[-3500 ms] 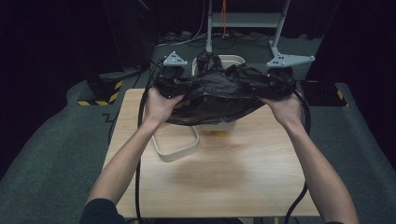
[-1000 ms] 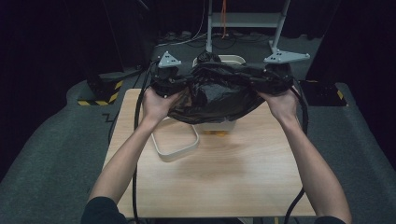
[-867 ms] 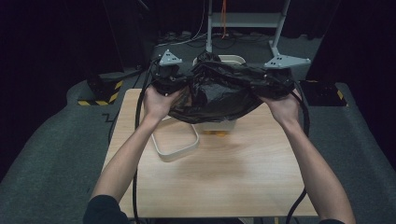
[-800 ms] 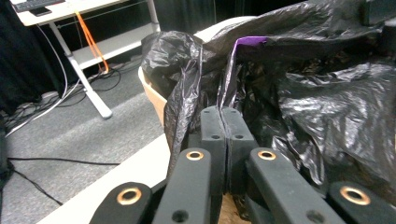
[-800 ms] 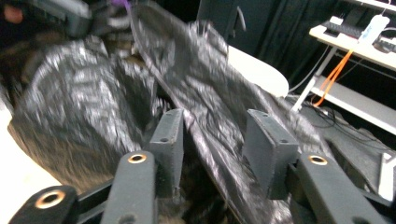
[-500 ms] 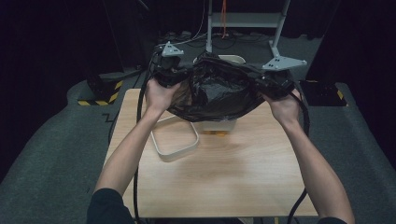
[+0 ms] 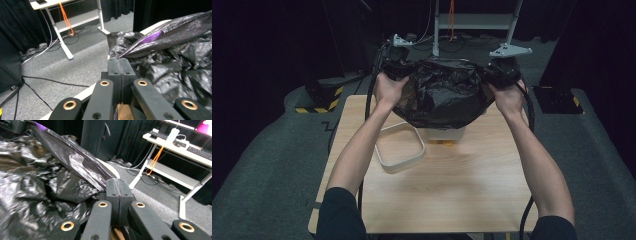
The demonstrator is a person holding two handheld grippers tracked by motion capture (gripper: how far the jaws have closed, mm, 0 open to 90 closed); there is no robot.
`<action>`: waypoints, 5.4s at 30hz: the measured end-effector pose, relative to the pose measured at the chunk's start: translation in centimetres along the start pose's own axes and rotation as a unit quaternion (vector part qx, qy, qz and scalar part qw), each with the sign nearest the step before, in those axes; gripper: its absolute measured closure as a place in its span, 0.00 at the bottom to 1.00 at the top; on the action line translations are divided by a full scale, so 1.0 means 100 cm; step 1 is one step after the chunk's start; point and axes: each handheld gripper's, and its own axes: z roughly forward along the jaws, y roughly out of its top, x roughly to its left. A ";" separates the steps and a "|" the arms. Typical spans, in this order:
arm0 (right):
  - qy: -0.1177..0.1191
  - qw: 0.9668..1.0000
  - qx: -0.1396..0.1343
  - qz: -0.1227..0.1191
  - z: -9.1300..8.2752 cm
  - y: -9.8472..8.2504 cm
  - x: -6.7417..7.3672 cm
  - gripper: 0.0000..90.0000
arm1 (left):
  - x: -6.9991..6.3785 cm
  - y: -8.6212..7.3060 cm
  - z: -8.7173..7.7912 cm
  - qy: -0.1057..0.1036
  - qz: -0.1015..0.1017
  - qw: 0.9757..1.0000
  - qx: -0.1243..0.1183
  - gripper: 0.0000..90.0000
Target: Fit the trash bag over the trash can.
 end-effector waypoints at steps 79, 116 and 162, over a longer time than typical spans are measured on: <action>0.016 0.995 0.040 0.095 0.022 -0.011 -0.035 0.74 | 0.029 -0.033 0.021 0.001 -0.094 0.995 -0.011 0.60; 0.051 0.996 -0.001 0.072 -0.014 0.001 -0.008 0.63 | 0.010 -0.067 -0.022 -0.022 -0.102 0.993 -0.050 0.46; 0.174 0.984 -0.008 0.039 -0.029 -0.010 0.054 0.56 | 0.009 0.001 0.055 0.026 -0.072 0.996 0.054 0.42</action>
